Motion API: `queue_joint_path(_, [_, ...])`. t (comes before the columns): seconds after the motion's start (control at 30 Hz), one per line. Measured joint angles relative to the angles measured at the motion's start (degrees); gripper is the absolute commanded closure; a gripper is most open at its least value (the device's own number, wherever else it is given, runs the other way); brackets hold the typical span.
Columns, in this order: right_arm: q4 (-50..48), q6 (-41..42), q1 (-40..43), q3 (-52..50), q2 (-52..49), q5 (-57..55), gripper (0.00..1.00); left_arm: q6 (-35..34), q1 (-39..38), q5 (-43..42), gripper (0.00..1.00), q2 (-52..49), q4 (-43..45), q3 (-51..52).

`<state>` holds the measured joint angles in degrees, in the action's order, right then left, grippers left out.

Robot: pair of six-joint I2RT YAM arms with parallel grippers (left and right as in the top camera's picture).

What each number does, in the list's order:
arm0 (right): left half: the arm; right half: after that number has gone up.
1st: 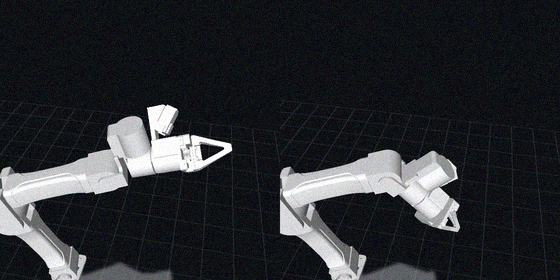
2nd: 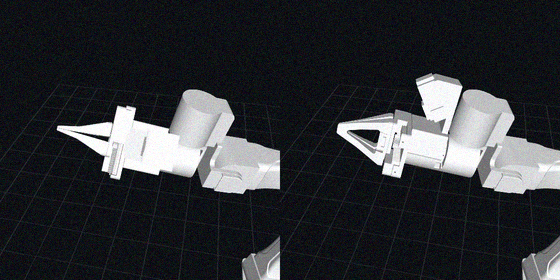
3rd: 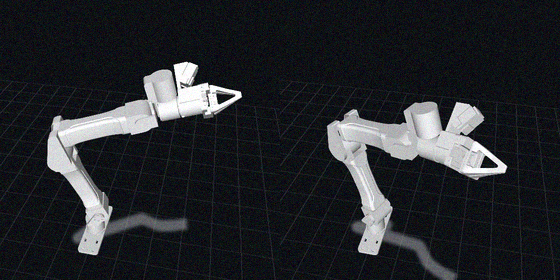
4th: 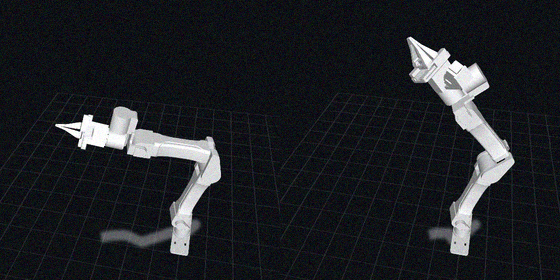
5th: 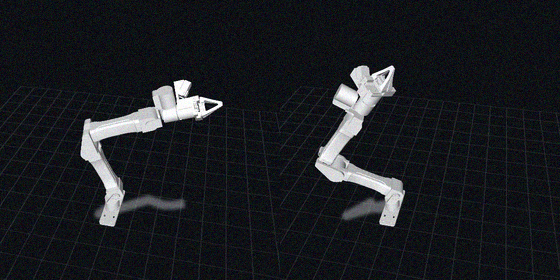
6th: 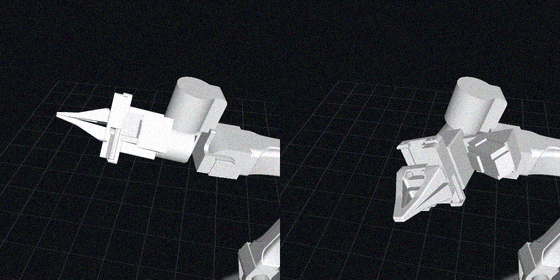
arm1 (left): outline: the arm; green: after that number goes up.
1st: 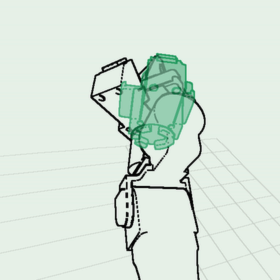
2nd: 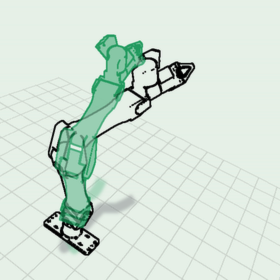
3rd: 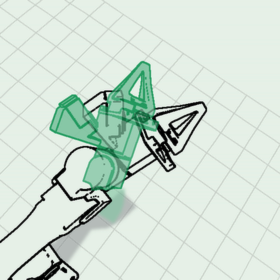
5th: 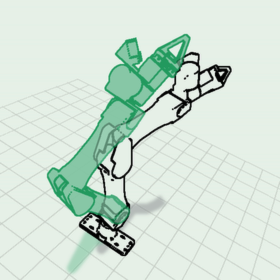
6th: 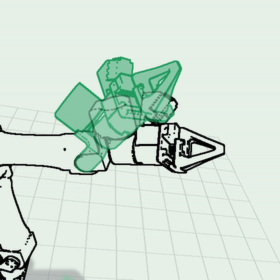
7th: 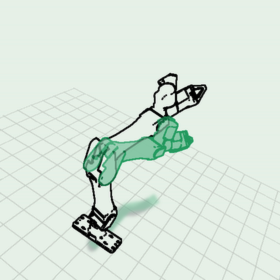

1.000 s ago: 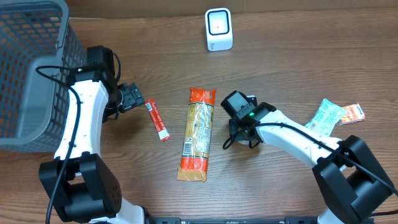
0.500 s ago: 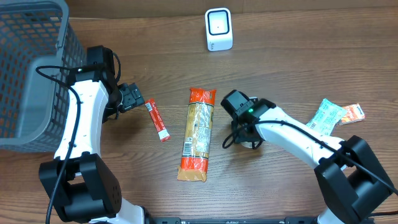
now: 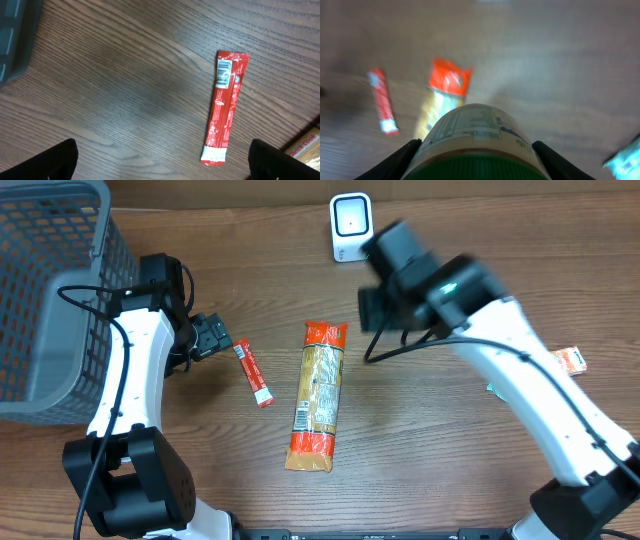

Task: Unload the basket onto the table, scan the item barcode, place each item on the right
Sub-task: 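Lift the jar and carry it toward the white scanner, then hold the jar in front of the scanner window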

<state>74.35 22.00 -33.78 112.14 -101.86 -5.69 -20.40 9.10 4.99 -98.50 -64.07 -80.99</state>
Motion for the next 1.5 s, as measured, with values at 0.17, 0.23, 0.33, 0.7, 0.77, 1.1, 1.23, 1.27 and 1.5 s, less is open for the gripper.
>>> queue_joint_path(0.17, [-8.13, -3.58, 3.5, 6.08, -0.68, 1.68, 0.96, 0.0, 0.0, 0.0, 0.0, 0.0, 0.0, 0.0])
queue_joint_path(0.23, [-11.58, -4.46, 3.78, 6.25, -2.08, 1.62, 0.96, 0.0, 0.0, 0.0, 0.0, 0.0, 0.0, 0.0])
queue_joint_path(0.33, [-16.13, -5.73, 3.74, 6.25, -6.38, 1.66, 0.97, 0.0, 0.0, 0.0, 0.0, 0.0, -0.02, 0.0])
queue_joint_path(0.7, [-41.4, -7.04, 5.29, 6.12, -24.98, -1.88, 0.96, 0.0, 0.0, 0.0, 0.0, 0.0, 0.02, 0.0])
queue_joint_path(0.77, [-47.04, -7.06, 6.27, 6.1, -27.61, -2.54, 0.96, 0.0, 0.0, 0.02, 0.0, 0.0, 0.0, 0.0])
queue_joint_path(1.1, [-75.17, -6.99, 10.84, 6.05, -38.01, -3.65, 0.96, 0.0, 0.0, 0.0, 0.0, 0.0, -0.02, 0.0])
queue_joint_path(1.23, [-81.74, -7.02, 10.84, 6.05, -40.3, -3.58, 0.96, 0.0, 0.0, 0.0, 0.0, 0.0, 0.0, 0.0])
queue_joint_path(1.27, [-82.58, -7.02, 10.75, 6.05, -40.59, -3.56, 0.96, 0.0, 0.0, 0.0, 0.0, 0.0, 0.0, 0.0])
queue_joint_path(1.5, [-89.18, -6.97, 10.16, 6.05, -41.9, -3.54, 0.96, 0.0, 0.0, 0.0, 0.0, 0.0, 0.0, 0.0])
